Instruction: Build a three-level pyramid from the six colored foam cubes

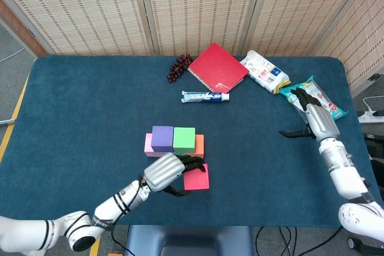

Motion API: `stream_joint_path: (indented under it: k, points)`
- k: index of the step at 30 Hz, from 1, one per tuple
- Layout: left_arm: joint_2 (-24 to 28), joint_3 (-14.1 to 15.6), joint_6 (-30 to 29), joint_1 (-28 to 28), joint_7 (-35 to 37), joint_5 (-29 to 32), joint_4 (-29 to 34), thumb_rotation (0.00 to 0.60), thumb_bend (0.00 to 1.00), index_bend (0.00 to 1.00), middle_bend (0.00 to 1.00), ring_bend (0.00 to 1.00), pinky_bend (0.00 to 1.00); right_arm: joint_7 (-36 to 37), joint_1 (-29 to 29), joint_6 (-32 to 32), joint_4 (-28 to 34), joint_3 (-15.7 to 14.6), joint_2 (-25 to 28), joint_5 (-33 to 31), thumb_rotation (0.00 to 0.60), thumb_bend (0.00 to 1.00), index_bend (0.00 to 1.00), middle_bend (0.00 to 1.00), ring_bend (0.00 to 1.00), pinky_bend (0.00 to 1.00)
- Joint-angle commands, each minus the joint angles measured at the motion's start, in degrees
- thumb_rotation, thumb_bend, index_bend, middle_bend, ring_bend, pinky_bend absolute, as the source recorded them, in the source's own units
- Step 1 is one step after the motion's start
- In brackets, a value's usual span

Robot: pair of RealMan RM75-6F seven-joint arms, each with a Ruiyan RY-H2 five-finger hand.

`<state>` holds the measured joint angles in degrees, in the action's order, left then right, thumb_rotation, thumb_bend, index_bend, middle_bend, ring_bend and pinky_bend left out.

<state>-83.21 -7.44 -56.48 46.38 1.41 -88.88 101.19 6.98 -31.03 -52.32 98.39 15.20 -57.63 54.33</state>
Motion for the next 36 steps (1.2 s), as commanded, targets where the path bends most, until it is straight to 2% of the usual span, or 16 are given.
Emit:
stream_joint_path:
  k: [1,7,11,16,20,27,36]
  points:
    - [9.3,-3.2,-3.2,-1.0,3.4,-1.1,5.5,0.6,0.28,0.41,0.45,0.44,0.55,0.2,0.7,-0.5,1.1,-0.2,0.8,0.5,0.6,0.19,0.0,0.08,0.0,0.01]
    - [15.4,-7.3,1.5,2.6,14.3,1.6,1.9,0.6,0.29,0.41,0.44,0.41,0.52,-0.8,1.4,-1.9,3.5,-0.3,1.8,0.0,0.6,0.19,0.0,0.08,0.0,0.01]
    - [16.0,-7.5,6.2,5.8,20.5,1.4,-4.1,0.6,0.29,0.41,0.43,0.39,0.48,-1.6,1.7,-2.7,4.8,-0.2,2.5,-1.0,0.6,0.19,0.0,0.08,0.0,0.01]
    - [14.7,-6.0,9.5,9.2,30.7,-1.6,-11.7,0.6,0.29,0.4,0.42,0.36,0.41,-2.6,2.0,-3.7,6.2,0.2,3.5,-2.5,0.6,0.19,0.0,0.08,0.0,0.01]
    - [13.4,-4.7,9.5,11.1,37.1,-4.1,-16.8,0.6,0.29,0.4,0.41,0.35,0.39,-3.4,2.1,-4.4,7.0,0.3,3.8,-3.7,0.6,0.19,0.0,0.08,0.0,0.01]
    - [12.0,-1.3,8.4,13.9,42.3,-8.8,-23.6,0.6,0.29,0.4,0.4,0.33,0.37,-4.7,2.0,-5.1,7.8,0.5,3.6,-5.4,0.6,0.19,0.0,0.08,0.0,0.01]
    - [11.6,2.7,6.4,16.2,48.0,-12.4,-27.3,0.6,0.29,0.4,0.39,0.3,0.33,-6.0,2.0,-6.2,8.6,0.5,3.1,-6.8,0.6,0.19,0.0,0.08,0.0,0.01]
